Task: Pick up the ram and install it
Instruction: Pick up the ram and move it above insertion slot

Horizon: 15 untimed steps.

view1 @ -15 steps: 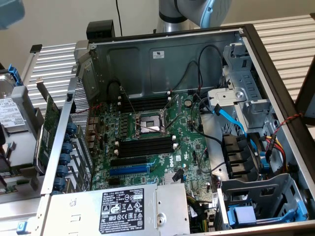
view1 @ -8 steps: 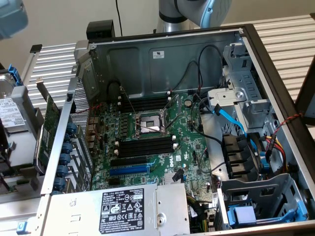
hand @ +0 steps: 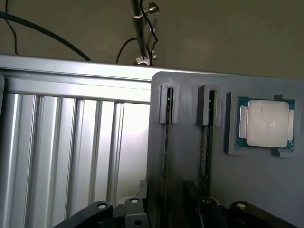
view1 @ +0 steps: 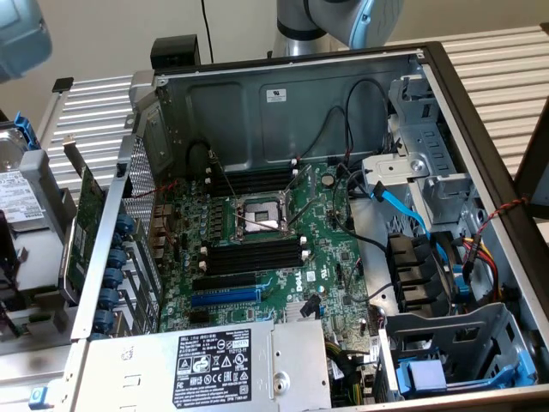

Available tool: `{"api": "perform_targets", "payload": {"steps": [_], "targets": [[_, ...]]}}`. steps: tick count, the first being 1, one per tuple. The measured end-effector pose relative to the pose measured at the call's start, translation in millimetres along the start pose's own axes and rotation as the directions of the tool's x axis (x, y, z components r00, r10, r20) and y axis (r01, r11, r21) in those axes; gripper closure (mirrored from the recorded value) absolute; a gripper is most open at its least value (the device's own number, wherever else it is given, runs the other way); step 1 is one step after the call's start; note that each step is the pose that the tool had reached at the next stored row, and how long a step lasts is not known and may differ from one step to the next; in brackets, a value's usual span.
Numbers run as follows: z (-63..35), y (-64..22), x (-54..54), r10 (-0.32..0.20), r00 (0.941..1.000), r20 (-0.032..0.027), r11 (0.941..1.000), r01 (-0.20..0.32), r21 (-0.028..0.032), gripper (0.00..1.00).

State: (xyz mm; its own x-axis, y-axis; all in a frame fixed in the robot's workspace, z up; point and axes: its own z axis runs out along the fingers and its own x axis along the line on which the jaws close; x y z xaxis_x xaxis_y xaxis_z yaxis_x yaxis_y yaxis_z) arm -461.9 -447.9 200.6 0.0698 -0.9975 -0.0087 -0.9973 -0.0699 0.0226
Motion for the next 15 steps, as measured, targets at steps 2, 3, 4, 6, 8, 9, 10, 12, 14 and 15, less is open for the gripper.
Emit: {"api": "perform_targets", "payload": {"steps": [2,3,4,6,8,9,10,12,14,15], "targets": [[1.6,0.5,0.0,0.0,1.0,0.0008,1.0,0.0,0.0002,0.6],[2.2,0.8,0.0,0.0,1.0,0.0015,1.0,0.0,0.0001,0.66],[2.5,0.9,-0.1,0.0,1.0,0.0022,1.0,0.0,0.0002,0.73],[2.4,1.2,0.0,0.0,1.0,0.0031,1.0,0.0,-0.0002,0.78],[2.3,1.4,0.1,0.0,1.0,0.0037,1.0,0.0,0.0002,0.84],[1.8,1.6,0.2,0.0,1.0,0.0038,1.0,0.0,0.0003,0.87],[0.9,1.9,0.3,0.0,1.0,0.0038,1.0,0.0,0.0004,0.87],[-2.0,2.5,0.9,0.0,1.0,0.0038,1.0,0.0,0.0002,0.87],[-6.8,3.1,2.1,0.0,1.0,0.0038,1.0,0.0,0.0003,0.87],[-10.6,3.4,2.9,0.0,1.0,0.0038,1.0,0.0,0.0003,0.87]]}}
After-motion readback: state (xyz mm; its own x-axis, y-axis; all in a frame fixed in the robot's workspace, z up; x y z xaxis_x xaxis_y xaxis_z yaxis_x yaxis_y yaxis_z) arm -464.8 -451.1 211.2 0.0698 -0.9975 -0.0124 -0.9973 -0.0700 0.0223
